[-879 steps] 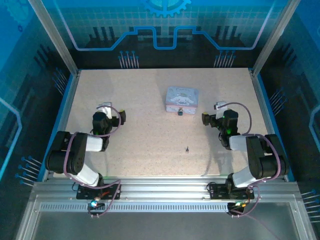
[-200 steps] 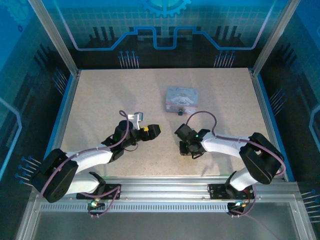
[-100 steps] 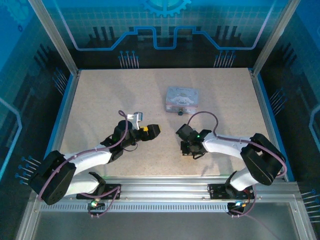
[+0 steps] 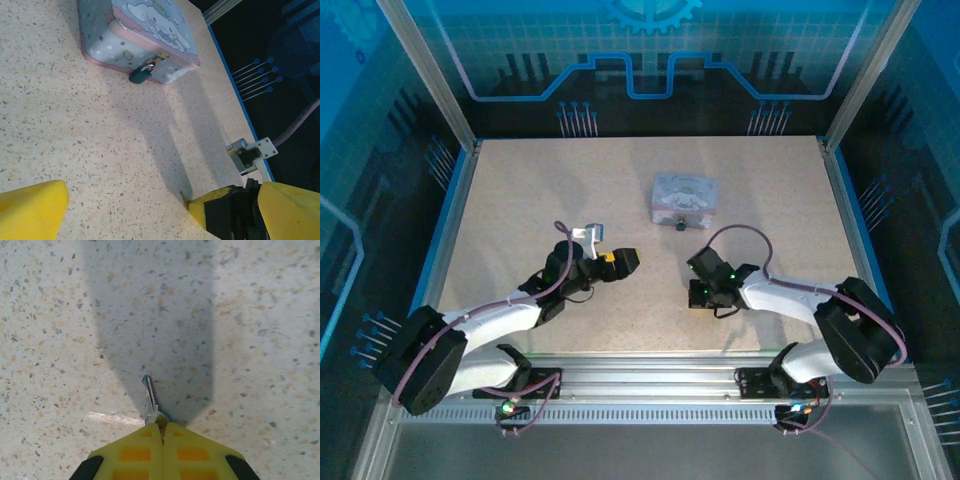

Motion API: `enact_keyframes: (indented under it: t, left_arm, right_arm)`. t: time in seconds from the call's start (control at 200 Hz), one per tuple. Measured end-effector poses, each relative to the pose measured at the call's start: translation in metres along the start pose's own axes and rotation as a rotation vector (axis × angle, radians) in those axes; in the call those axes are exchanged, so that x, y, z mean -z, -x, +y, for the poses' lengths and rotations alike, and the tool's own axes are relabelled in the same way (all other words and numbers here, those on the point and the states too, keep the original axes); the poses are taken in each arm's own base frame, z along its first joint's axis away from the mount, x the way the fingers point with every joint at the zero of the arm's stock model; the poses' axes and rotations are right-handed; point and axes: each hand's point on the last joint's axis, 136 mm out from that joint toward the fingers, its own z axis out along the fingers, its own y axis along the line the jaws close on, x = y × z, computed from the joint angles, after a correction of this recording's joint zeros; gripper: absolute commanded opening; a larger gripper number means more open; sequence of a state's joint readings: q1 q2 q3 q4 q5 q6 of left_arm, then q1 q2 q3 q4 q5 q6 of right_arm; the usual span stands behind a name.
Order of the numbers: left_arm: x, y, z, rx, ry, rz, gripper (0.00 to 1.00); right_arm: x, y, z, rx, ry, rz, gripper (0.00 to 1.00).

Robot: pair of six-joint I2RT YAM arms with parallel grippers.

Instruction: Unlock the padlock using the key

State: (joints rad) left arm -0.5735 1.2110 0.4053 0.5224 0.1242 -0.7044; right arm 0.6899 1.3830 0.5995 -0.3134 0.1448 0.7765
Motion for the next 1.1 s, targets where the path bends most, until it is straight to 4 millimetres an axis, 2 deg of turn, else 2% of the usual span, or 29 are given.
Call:
enact_keyframes:
  t: [0.185,0.335,0.515,0.645,0.735,0.84,0.99,1.1]
  left_arm:
    - [0.004,0.004,-0.006,-0.003,-0.017,-0.015,0.99]
    - [0.005,0.008,-0.015,0.006,-0.050,-0.014,0.99]
    - [0.006,0.012,-0.037,0.032,-0.130,0.008,0.98]
    - [0.005,0.018,-0.062,0.040,-0.222,0.029,0.91]
    - [-0.002,0.019,-0.079,0.047,-0.280,0.060,0.84]
    - [-0.014,0.013,-0.097,0.048,-0.336,0.099,0.77]
    - [-0.036,-0.002,-0.107,0.069,-0.380,0.152,0.67]
    - [-0.049,-0.009,-0.108,0.087,-0.387,0.176,0.67]
  right_arm:
    - [0.007,-0.001,-0.015,0.012,0.046,-0.046,0.00]
    - [0.022,0.009,-0.011,0.049,0.147,-0.135,0.00]
    - [0.064,0.035,0.010,0.143,0.301,-0.350,0.00]
    - [0.098,0.050,0.022,0.188,0.388,-0.507,0.00]
    - [0.120,0.058,0.030,0.204,0.450,-0.596,0.00]
    - [0.136,0.065,0.036,0.209,0.488,-0.660,0.00]
    - [0.144,0.064,0.048,0.234,0.527,-0.685,0.00]
    - [0.145,0.062,0.055,0.249,0.534,-0.686,0.00]
